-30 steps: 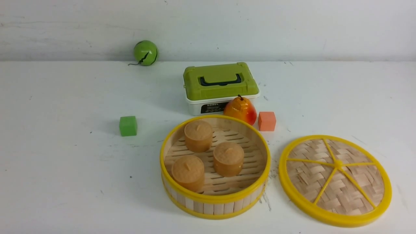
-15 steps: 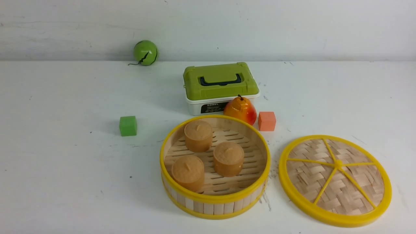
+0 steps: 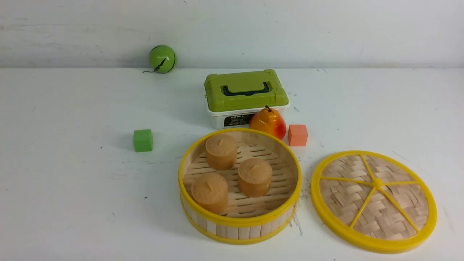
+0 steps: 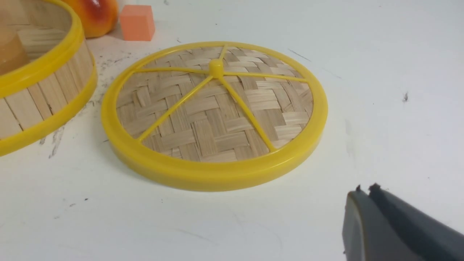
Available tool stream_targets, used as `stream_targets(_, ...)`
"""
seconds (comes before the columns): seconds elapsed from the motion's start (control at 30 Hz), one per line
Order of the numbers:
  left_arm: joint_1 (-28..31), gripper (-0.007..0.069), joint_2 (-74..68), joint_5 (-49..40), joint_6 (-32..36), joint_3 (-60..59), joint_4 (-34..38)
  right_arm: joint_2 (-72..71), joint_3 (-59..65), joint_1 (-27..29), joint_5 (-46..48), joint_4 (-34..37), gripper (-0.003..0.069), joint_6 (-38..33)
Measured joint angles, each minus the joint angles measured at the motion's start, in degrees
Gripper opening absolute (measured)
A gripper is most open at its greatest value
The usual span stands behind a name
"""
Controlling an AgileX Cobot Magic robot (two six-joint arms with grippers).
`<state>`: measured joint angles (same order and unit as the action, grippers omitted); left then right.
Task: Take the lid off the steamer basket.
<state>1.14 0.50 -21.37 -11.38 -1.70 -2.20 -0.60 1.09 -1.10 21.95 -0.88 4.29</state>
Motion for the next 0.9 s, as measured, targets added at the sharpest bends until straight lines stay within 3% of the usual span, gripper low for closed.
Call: stream_targets(0.9,0.0,0.0239,0.0,0.0,0.0,0.0,0.0,0.0,0.0,0.0,0.0,0.0,0.0048,0.0)
